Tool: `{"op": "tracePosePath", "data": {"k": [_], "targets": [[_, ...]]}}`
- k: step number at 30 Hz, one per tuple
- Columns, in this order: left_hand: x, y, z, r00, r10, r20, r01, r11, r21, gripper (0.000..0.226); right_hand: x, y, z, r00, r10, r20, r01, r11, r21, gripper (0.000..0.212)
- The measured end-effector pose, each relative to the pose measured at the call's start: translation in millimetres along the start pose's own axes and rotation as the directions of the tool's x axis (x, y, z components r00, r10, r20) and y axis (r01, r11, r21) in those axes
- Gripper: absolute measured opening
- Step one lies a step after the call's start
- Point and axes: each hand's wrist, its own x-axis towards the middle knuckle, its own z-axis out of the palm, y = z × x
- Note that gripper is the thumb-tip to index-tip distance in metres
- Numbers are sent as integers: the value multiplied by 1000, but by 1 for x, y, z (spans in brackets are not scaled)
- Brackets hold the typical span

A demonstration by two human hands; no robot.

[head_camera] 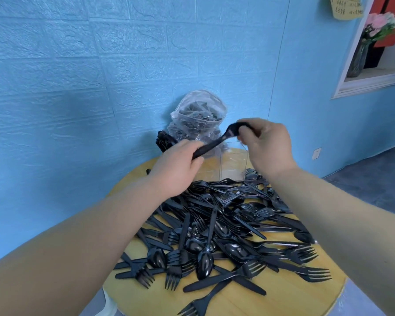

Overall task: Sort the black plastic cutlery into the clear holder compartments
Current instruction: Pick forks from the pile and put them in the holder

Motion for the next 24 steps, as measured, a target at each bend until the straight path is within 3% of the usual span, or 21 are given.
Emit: {"op": "tracePosePath", "data": {"k": [3,7,12,15,18,24], "targets": [[15,-17,8,998,-24,-58,30,995,100,42,24,7,-5,973,-226,-37,209,943,-259,20],[32,-34,27,1000,-10,27,4,978,206,40,48,25,8,913,-394,105,401,819,-411,22],[49,-48,48,995,10,99,-43,942,331,43,56,68,42,853,-313,418,512,660,-550,19],[56,-54,54,994,12,113,-53,930,364,50,53,83,54,825,-187,533,499,682,-534,25],[60,-55,58,993,12,119,-57,925,377,53,49,92,59,795,-143,589,478,745,-465,29],[61,-57,60,996,12,93,-37,963,268,59,48,97,61,796,-150,587,476,755,-452,30]]}}
